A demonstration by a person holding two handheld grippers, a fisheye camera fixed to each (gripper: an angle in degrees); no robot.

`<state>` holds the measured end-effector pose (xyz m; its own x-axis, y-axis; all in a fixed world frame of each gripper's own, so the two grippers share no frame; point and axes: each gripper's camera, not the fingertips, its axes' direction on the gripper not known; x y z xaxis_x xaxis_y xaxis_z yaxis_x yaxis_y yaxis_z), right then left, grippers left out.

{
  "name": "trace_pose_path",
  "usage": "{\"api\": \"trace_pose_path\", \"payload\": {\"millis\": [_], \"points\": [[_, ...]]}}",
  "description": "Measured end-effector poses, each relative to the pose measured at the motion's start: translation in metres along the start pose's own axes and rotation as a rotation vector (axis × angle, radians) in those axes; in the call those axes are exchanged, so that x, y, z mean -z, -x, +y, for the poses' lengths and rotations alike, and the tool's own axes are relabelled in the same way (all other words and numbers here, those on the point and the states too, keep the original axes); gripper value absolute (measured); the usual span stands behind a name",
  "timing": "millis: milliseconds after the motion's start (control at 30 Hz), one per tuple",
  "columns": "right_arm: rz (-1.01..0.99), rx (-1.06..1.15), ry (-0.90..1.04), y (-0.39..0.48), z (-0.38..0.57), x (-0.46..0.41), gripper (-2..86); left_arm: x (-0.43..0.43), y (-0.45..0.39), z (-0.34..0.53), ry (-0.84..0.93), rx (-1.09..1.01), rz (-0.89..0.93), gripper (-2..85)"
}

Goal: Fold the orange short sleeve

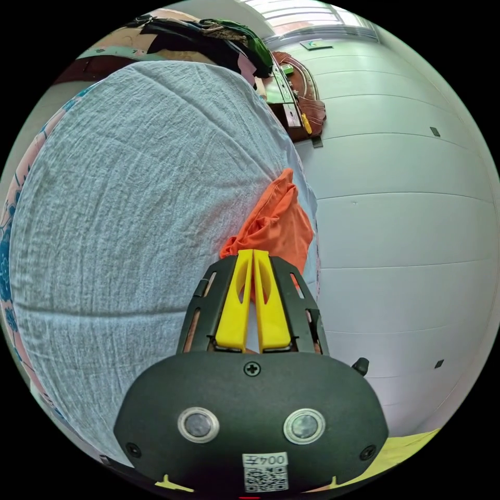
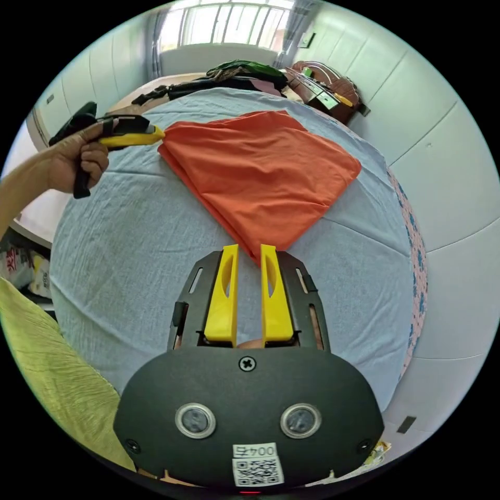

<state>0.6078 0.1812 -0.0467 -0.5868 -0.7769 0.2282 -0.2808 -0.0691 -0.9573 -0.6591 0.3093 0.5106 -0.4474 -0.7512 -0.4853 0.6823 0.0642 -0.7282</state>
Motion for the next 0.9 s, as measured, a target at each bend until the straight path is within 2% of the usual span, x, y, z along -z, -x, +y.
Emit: {"api": "trace_pose_path", "payload": {"millis": [200,367,500,800,900], "points": [[0.146,0.127,0.064,0.027,0.005,-0.006,4.0,0.003,-0.008,0.011,0.003,-0.026,-0.066,0.0],[0.221,0.112,-0.011,0.025,0.017,0.026,-0.1,0.013,-0.026,0.022,-0.031,-0.05,-0.08,0.0],[0.192,0.052,-0.051,0.014,0.032,0.041,-0.5,0.017,-0.038,0.031,-0.034,-0.07,-0.079,0.1],[0.16,0.014,0.039,0.004,0.062,0.018,-0.3,0.027,-0.05,0.057,-0.029,-0.047,-0.16,0.1],[0.138,-0.025,0.043,-0.009,0.07,0.026,0.2,0.042,-0.081,0.067,-0.077,-0.144,-0.212,0.1]]}}
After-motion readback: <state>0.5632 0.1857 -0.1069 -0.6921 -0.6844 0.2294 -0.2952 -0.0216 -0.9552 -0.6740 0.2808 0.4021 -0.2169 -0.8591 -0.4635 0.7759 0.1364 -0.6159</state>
